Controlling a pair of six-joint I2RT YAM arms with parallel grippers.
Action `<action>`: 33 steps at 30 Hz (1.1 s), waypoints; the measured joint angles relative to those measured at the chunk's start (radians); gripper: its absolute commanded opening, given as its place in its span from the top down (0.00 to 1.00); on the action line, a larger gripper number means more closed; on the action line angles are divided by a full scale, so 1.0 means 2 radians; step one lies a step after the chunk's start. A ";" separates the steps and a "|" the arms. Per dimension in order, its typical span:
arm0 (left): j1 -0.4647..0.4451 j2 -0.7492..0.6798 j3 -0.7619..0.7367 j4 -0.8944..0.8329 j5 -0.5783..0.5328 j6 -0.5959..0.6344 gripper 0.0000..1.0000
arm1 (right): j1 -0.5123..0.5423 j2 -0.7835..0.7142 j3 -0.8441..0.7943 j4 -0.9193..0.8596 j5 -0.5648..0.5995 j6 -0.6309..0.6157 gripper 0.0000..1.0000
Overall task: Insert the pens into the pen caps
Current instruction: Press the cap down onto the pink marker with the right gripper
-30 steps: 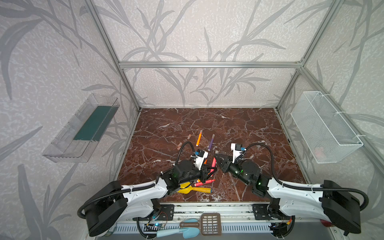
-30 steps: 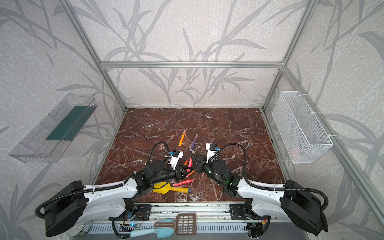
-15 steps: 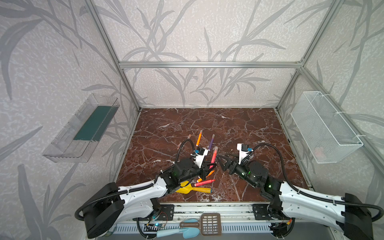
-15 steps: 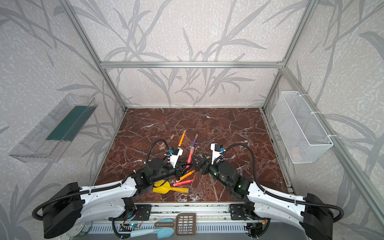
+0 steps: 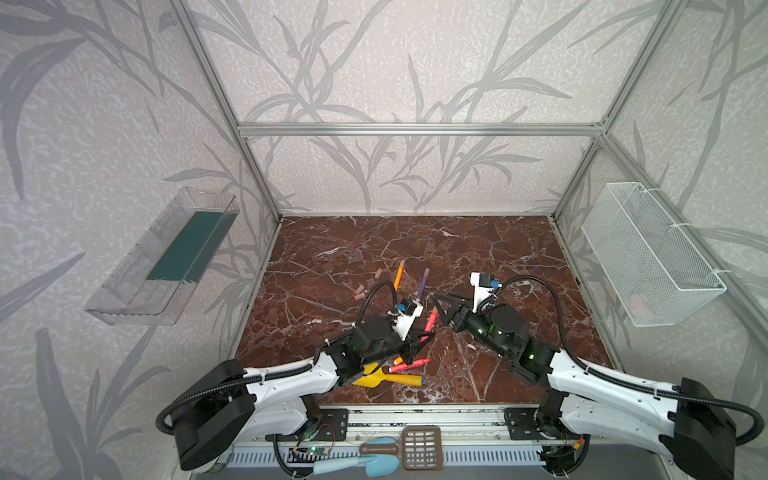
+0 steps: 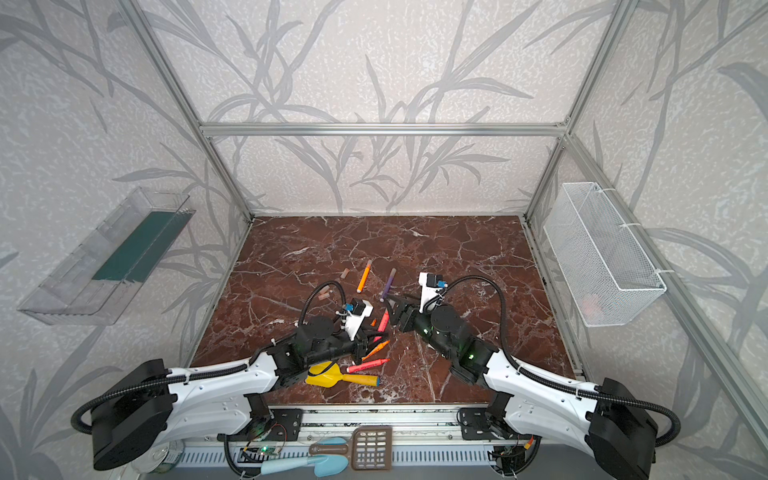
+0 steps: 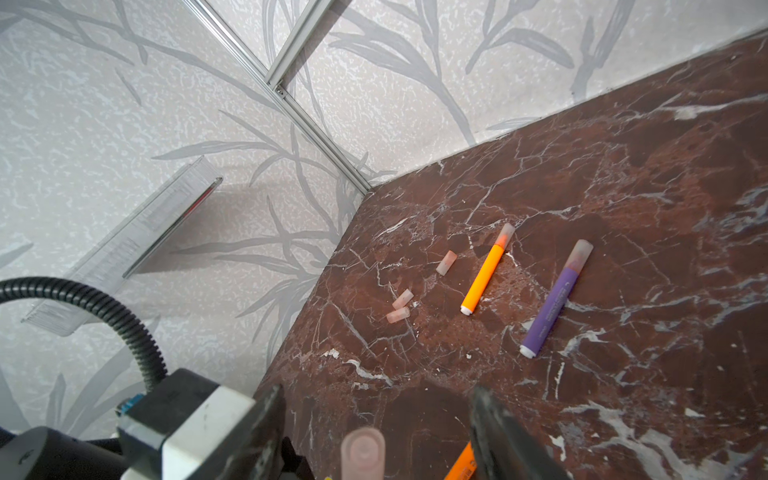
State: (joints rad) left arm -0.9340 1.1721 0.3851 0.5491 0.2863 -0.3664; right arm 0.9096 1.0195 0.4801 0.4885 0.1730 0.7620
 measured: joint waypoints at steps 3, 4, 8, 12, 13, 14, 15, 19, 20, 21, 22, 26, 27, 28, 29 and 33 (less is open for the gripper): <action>-0.001 0.006 0.004 -0.001 0.002 0.003 1.00 | 0.000 0.017 0.008 -0.001 -0.008 0.004 0.43; -0.001 0.006 0.004 0.000 0.002 0.004 1.00 | 0.000 0.022 0.011 0.000 -0.010 0.005 0.46; -0.001 0.013 0.004 0.001 0.002 0.005 1.00 | 0.000 0.037 0.014 0.000 -0.018 0.011 0.63; -0.001 0.018 0.005 0.002 0.002 0.006 1.00 | 0.000 0.038 0.014 -0.004 -0.021 0.011 0.81; -0.001 0.018 0.006 0.002 0.002 0.006 1.00 | -0.001 0.038 0.014 -0.006 -0.021 0.012 0.85; -0.001 0.018 0.007 0.002 0.002 0.006 1.00 | -0.003 0.038 0.014 -0.007 -0.022 0.012 0.90; -0.001 0.018 0.007 0.002 0.002 0.006 1.00 | -0.003 0.038 0.014 -0.007 -0.023 0.014 0.94; -0.001 0.016 0.011 -0.010 -0.004 0.006 1.00 | -0.004 0.037 0.013 -0.007 -0.025 0.014 1.00; 0.000 0.014 0.014 -0.016 -0.005 0.005 1.00 | -0.004 0.036 0.012 -0.006 -0.026 0.014 1.00; 0.001 0.011 0.016 -0.023 -0.006 0.004 1.00 | -0.005 0.035 0.011 -0.005 -0.029 0.013 1.00; 0.004 0.008 0.019 -0.029 -0.003 0.003 1.00 | -0.005 0.034 0.009 -0.001 -0.033 0.011 1.00; 0.026 -0.011 0.021 -0.040 0.037 0.002 1.00 | -0.009 0.032 -0.004 0.048 -0.057 -0.007 1.00; 0.032 -0.014 0.023 -0.045 0.051 0.002 1.00 | -0.010 0.032 -0.010 0.064 -0.063 -0.012 1.00; 0.039 -0.017 0.027 -0.053 0.067 0.003 1.00 | -0.011 0.032 -0.015 0.080 -0.069 -0.016 1.00; 0.043 -0.019 0.031 -0.060 0.079 0.004 1.00 | -0.012 0.032 -0.019 0.093 -0.074 -0.020 1.00; 0.049 -0.035 0.050 -0.100 0.085 0.018 1.00 | -0.013 0.033 -0.022 0.123 -0.087 -0.027 1.00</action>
State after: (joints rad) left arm -0.8360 1.1015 0.4847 0.3496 0.4557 -0.3309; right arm 0.8845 1.0859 0.4358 0.7353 -0.0010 0.7078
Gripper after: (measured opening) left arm 0.156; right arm 0.161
